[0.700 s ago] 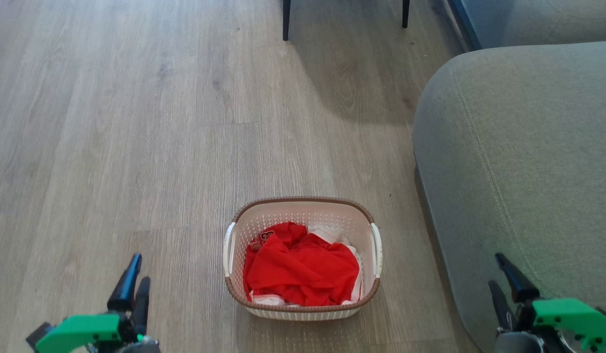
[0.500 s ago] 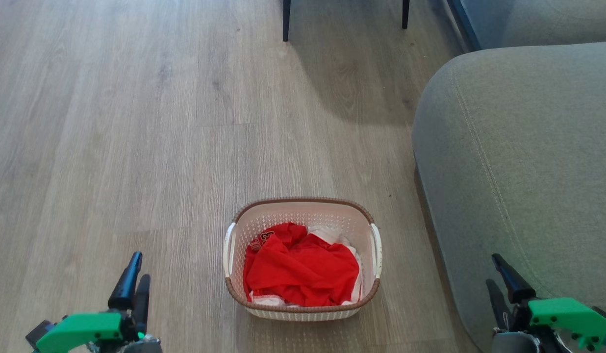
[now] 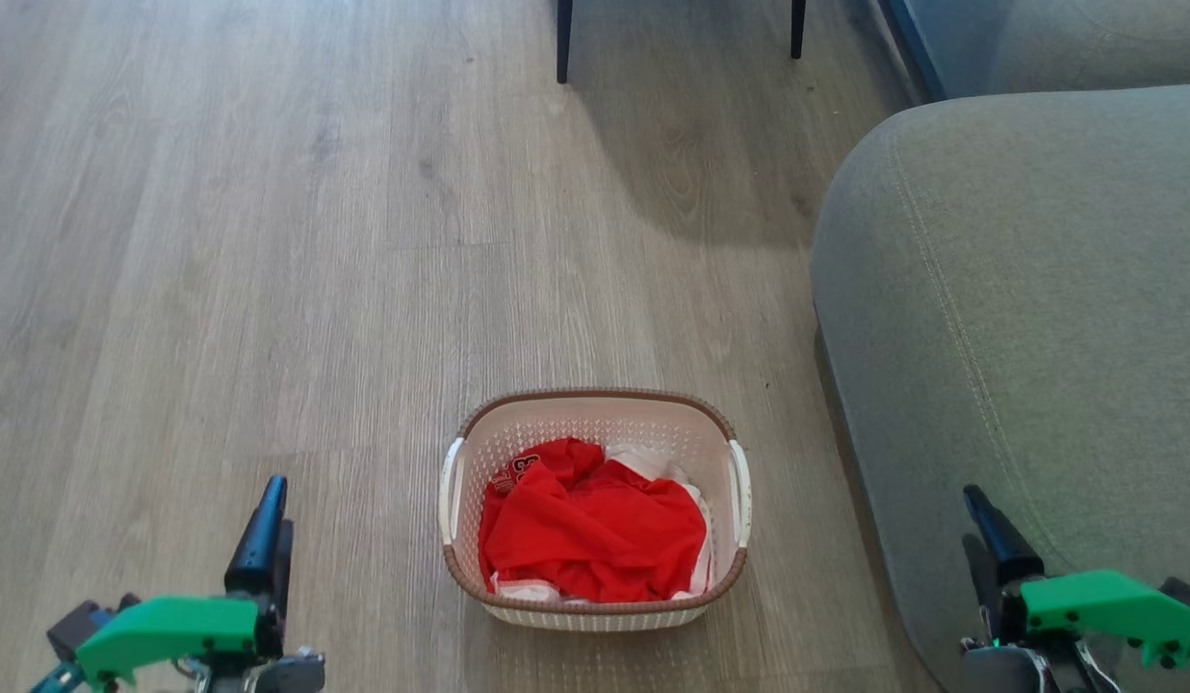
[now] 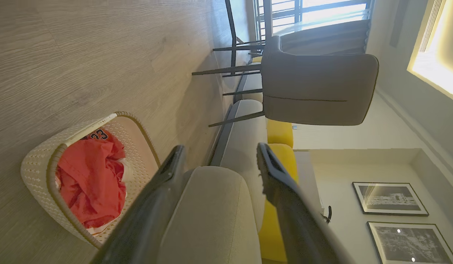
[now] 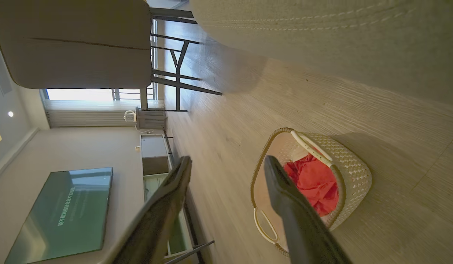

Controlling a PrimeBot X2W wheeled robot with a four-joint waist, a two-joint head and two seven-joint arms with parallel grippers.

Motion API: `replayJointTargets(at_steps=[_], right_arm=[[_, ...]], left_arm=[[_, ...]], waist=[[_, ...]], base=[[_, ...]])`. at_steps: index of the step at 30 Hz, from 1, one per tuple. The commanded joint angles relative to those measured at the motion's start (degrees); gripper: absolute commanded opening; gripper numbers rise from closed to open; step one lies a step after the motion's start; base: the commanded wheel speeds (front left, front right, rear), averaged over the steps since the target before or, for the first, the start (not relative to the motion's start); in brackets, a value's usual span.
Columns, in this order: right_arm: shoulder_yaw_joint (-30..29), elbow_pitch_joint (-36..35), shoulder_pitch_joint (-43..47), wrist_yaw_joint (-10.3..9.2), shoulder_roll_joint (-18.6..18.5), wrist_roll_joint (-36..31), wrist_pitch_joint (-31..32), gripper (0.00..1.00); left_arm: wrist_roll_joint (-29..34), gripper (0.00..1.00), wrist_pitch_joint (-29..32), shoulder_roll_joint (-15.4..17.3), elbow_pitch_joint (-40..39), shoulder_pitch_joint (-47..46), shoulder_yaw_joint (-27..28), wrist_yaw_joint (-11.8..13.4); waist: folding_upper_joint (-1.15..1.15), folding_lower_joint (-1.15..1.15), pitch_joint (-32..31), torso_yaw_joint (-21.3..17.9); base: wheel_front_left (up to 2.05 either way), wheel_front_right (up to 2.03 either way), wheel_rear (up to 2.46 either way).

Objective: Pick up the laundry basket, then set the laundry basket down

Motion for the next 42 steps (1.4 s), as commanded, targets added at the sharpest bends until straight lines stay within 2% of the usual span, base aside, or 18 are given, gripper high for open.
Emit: replayJointTargets(at_steps=[1, 6, 16, 33, 42], right_arm=[[0.67, -2.50, -2.30, 0.00, -0.38, -2.24, -0.93, 1.00], [1.17, -3.49, -2.36, 0.00, -0.41, -5.87, -1.60, 1.00], [2.58, -5.75, -2.42, 0.00, -0.49, -16.08, -3.28, 1.00], [5.14, -7.39, -2.12, 0.00, -0.61, -29.26, -6.13, 1.00], [7.07, -7.76, -2.02, -0.01, -0.68, -36.36, -7.80, 1.00]], left_arm=[[2.03, 1.00, -0.65, 0.32, -2.88, -2.66, -0.16, 0.44], [5.37, 1.00, -1.32, 0.33, -3.95, -2.78, -0.66, 0.99], [15.51, 1.00, -3.01, 0.36, -6.19, -2.80, -1.98, 1.99], [32.74, 1.00, -5.86, 0.60, -8.48, -1.51, -3.67, 3.41], [40.76, 1.00, -7.55, 1.20, -9.05, -0.47, -4.88, 4.96]], waist=[[0.00, 0.00, 0.02, 0.04], [0.00, 0.00, 0.04, 0.09], [0.00, 0.00, 0.14, 0.12], [0.00, 0.00, 0.26, 0.07], [0.00, 0.00, 0.09, 0.21]], base=[[0.00, 0.00, 0.00], [0.00, 0.00, 0.00], [0.00, 0.00, 0.00], [0.00, 0.00, 0.00], [0.00, 0.00, 0.00]])
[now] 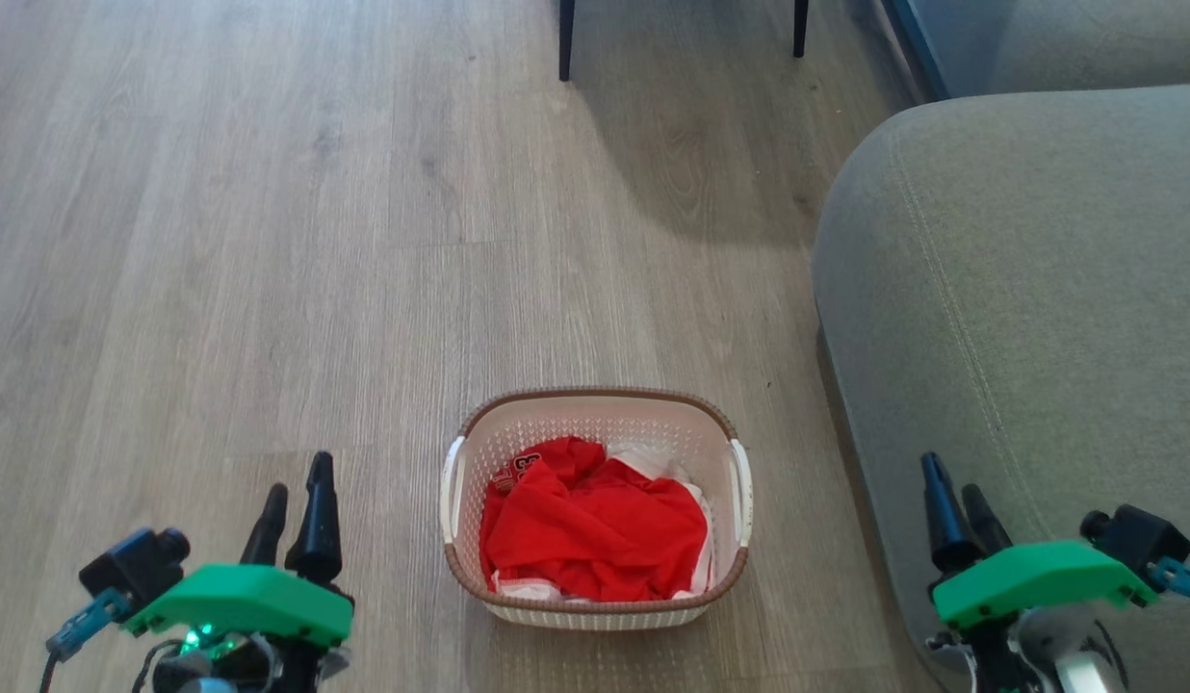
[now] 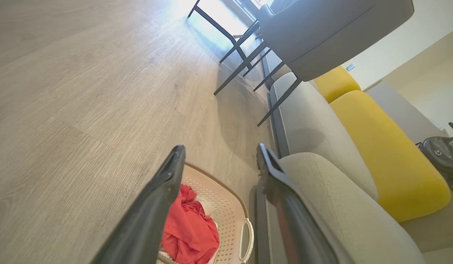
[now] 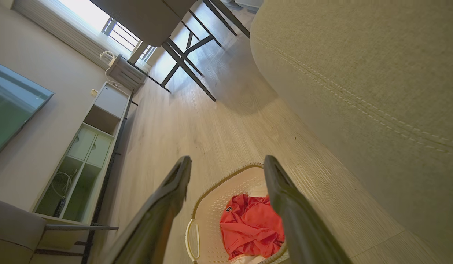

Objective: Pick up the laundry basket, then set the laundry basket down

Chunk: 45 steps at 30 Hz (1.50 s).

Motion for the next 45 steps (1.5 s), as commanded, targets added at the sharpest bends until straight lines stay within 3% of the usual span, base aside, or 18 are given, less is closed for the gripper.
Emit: replayJointTargets(at_steps=[1, 45], right_arm=[[1.20, -2.41, -2.01, -0.01, -0.64, -2.54, -0.94, 1.00], [7.07, -3.97, -1.11, -0.01, -0.96, -32.23, -8.14, 1.00]], left_arm=[[2.56, 1.00, -0.89, 1.02, -2.48, -0.84, 0.44, 0.52], [31.73, 1.00, -8.12, 1.87, -4.61, 2.88, -3.13, 3.81]], waist=[[0.00, 0.00, -0.09, 0.02], [0.00, 0.00, -1.13, -0.26]], base=[[0.00, 0.00, 0.00], [0.00, 0.00, 0.00]])
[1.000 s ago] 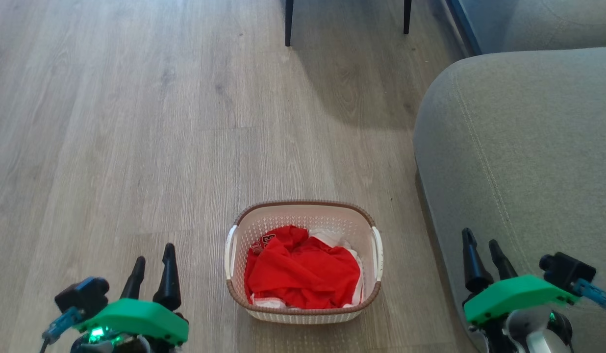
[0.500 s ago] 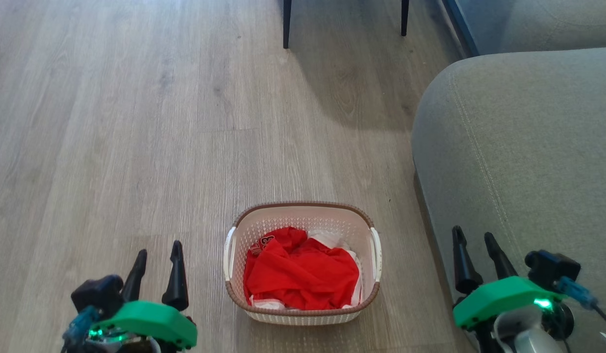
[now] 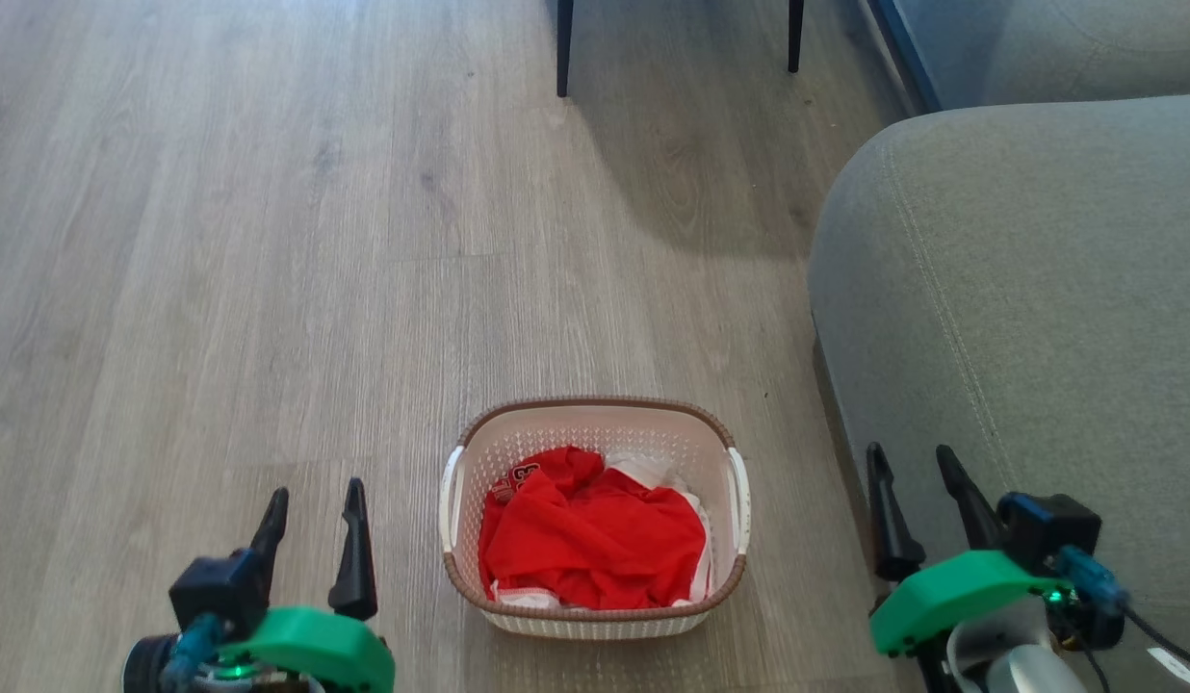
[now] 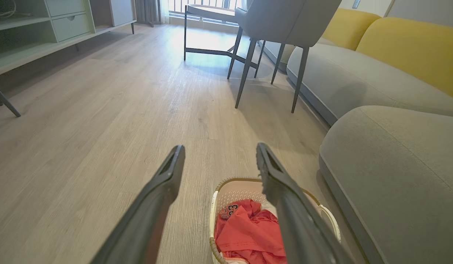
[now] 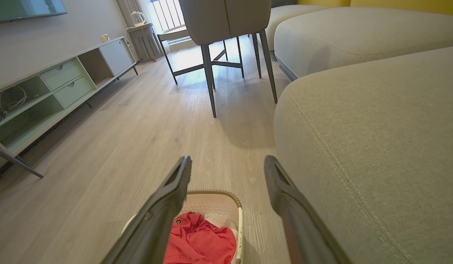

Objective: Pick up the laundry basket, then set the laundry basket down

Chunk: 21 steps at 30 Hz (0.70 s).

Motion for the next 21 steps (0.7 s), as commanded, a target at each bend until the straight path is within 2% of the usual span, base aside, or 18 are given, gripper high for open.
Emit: replayJointTargets(at_steps=[1, 17, 21], right_arm=[[1.74, -2.18, -1.21, -0.01, -0.64, -2.60, -1.29, 1.00], [3.79, -2.32, -1.09, -0.01, -0.75, -12.56, -3.78, 1.00], [3.78, -2.16, -1.13, -0.01, -0.75, -12.53, -3.78, 1.00]], left_arm=[[2.43, 1.00, -1.07, 0.60, -2.46, -0.75, 1.21, 0.34], [12.77, 1.00, -3.57, -0.01, -2.48, 0.33, 1.22, 0.16], [12.89, 1.00, -3.57, -0.16, -2.33, 0.34, 1.40, -0.02]], waist=[[0.00, 0.00, -0.03, -0.02], [0.00, 0.00, 0.08, -0.20], [0.00, 0.00, 0.13, -0.23]], base=[[0.00, 0.00, 0.00], [0.00, 0.00, 0.00], [0.00, 0.00, 0.00]])
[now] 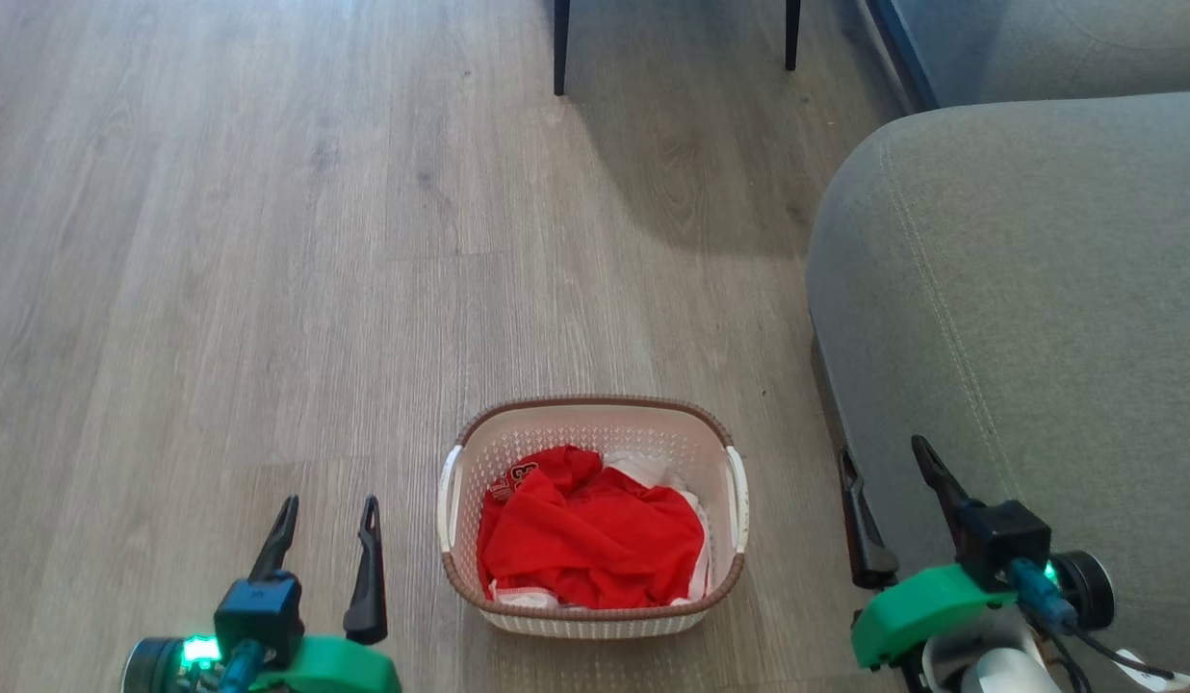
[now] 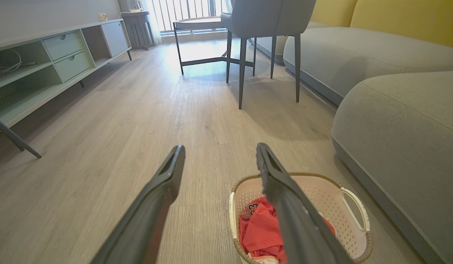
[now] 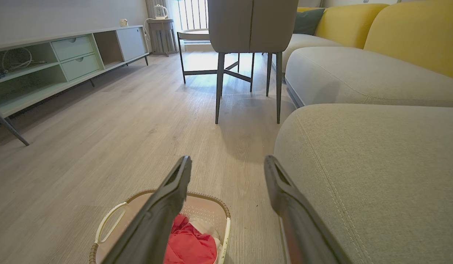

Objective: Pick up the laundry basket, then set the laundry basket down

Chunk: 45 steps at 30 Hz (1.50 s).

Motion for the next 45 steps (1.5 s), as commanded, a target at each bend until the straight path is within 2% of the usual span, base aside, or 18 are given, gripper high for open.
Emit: replayJointTargets(at_steps=[1, 26, 36, 45], right_arm=[[1.29, -1.91, -1.15, -0.01, -0.64, -0.26, -0.77, 1.00], [0.89, -1.41, -2.05, -0.01, -0.64, -0.04, -0.77, 1.00], [0.88, 2.76, -8.68, -0.01, -0.64, 0.00, -0.77, 1.00], [-0.41, 9.09, -19.13, -0.01, -0.64, -0.26, -0.77, 1.00]], left_arm=[[0.40, 1.00, -0.56, -0.06, -2.03, -1.67, 1.62, -0.02], [0.75, 1.00, -0.56, -0.52, -1.93, -2.45, 2.53, -0.27], [-1.96, 1.00, -0.56, -0.64, 1.07, -8.22, 4.37, -1.21], [-6.32, 1.00, -0.56, -0.70, 7.08, -17.87, 5.63, -1.65]], waist=[[0.00, 0.00, 0.02, -0.02], [0.00, 0.00, 2.10, -0.15], [0.00, 0.00, 9.76, -0.41], [0.00, 0.00, 22.00, -0.32]], base=[[0.00, 0.00, 0.00], [0.00, 0.00, 0.00], [0.00, 0.00, 0.00], [0.00, 0.00, 0.00]])
